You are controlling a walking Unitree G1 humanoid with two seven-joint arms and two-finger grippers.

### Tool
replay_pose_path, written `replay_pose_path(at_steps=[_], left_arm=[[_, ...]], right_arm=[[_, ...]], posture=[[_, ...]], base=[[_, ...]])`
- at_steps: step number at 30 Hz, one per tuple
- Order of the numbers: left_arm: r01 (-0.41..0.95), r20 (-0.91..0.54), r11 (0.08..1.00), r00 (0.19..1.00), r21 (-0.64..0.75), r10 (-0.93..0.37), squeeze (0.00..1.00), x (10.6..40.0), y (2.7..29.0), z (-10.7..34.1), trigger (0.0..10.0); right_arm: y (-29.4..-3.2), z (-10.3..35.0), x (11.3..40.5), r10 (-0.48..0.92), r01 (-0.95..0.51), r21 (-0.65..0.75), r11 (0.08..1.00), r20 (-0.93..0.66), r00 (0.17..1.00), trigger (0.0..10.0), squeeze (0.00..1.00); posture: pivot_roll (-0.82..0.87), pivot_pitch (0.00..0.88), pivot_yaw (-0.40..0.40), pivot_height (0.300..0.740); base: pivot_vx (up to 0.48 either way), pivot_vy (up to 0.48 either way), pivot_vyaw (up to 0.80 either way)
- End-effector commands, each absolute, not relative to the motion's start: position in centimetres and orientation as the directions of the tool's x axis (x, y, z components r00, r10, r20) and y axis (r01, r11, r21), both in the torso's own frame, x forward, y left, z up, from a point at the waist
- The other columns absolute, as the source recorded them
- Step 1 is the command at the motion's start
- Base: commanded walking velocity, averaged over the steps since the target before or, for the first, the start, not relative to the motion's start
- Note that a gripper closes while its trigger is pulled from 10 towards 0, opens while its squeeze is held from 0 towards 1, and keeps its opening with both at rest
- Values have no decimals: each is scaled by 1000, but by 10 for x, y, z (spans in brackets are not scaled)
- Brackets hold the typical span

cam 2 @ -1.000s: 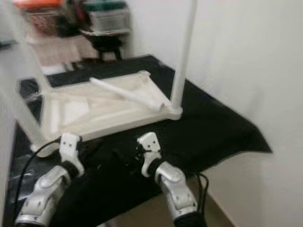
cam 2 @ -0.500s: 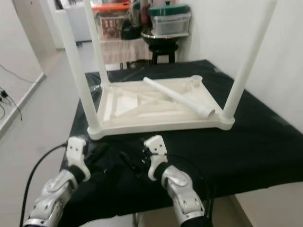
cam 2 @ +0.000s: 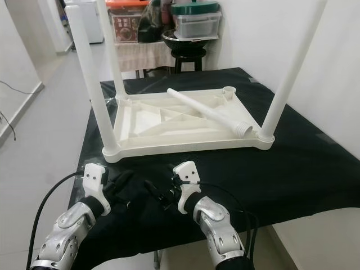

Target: Building children table

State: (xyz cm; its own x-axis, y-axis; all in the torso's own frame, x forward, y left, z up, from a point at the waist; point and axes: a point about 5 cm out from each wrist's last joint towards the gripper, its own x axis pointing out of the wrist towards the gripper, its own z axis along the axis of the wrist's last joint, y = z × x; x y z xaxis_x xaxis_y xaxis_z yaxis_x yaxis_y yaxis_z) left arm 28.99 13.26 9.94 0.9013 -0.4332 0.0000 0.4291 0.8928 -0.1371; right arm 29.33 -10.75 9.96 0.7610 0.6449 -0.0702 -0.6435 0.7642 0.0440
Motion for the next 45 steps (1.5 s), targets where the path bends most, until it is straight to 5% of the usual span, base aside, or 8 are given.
replay_pose_path(at_steps=[1, 19, 45], left_arm=[[437, 6, 889, 898, -138, -441, 0, 288, 133, 99, 10000], [394, -18, 910, 916, -132, -400, 0, 292, 138, 96, 10000], [410, 10, 907, 912, -99, -411, 0, 295, 134, 100, 10000]], right_arm=[[-107, 98, 292, 649, -647, 51, 761, -76, 757, 10000, 0], [-105, 98, 294, 641, -644, 3, 765, -96, 762, 10000, 0], [-114, 98, 300, 570, -563, 100, 820, -73, 818, 10000, 0]], posture=[[-52, 0, 2, 740], [-45, 0, 1, 740], [-54, 0, 3, 740]], base=[[0, -465, 0], [0, -68, 619], [159, 0, -110]])
